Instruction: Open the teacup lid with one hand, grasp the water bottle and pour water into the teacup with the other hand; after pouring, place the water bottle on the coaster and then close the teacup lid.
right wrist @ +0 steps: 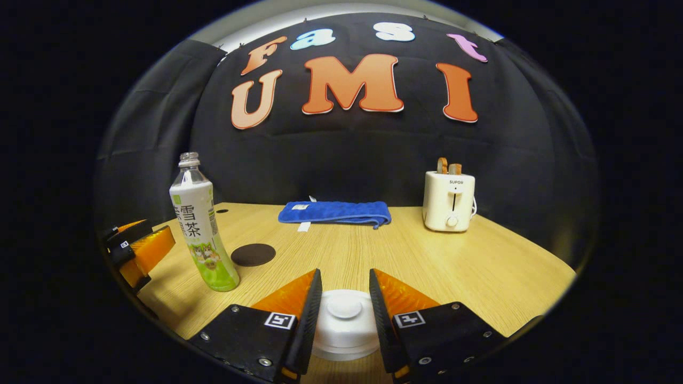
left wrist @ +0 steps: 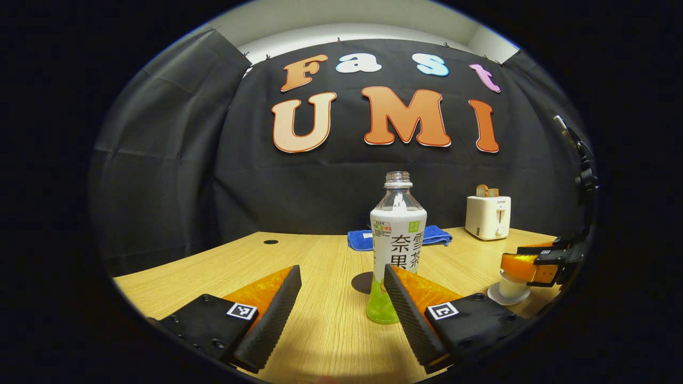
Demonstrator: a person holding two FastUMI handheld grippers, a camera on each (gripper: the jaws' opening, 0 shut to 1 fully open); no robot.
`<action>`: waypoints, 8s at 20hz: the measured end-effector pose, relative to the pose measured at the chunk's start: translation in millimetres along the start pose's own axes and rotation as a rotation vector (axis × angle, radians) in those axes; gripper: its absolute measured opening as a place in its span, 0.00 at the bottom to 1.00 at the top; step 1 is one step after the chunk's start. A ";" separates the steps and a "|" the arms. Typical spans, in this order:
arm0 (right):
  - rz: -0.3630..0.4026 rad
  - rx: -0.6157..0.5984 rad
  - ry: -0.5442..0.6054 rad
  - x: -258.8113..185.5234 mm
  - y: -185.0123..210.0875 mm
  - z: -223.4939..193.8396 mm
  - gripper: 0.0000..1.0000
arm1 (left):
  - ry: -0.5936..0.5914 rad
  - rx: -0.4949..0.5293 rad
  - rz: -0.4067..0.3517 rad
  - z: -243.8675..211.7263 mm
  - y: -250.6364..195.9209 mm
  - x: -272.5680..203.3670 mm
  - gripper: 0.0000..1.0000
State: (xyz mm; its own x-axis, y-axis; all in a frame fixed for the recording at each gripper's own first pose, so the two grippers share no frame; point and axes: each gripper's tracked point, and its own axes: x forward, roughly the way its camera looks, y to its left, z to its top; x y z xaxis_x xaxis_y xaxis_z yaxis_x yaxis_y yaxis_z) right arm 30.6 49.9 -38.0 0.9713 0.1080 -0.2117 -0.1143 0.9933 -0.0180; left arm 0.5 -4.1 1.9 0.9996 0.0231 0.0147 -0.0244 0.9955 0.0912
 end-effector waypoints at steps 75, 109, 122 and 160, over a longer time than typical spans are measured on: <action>-0.149 0.142 0.018 -25.5 -160.8 11.9 0.22 | 0.211 1.119 -0.382 -13.1 -115.0 23.2 0.64; -0.131 0.136 0.056 -25.0 -157.7 5.1 0.22 | 0.168 1.970 -0.561 0.3 -151.7 26.8 0.63; -0.130 0.135 0.061 -26.1 -158.7 4.3 0.22 | 0.067 2.195 -0.552 28.8 -174.0 24.9 0.64; -0.118 0.127 0.093 -19.0 -150.3 -5.7 0.22 | 0.266 0.667 -0.363 -1.4 -124.7 51.4 0.60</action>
State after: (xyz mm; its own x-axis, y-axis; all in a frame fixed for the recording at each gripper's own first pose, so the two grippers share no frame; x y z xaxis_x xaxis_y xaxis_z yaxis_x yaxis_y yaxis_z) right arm 28.2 -101.7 -36.8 0.9522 -0.0083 -0.3054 0.0325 0.9967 0.0743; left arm 54.9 -127.0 -10.1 0.9142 -0.1864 -0.3600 0.3839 0.6830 0.6213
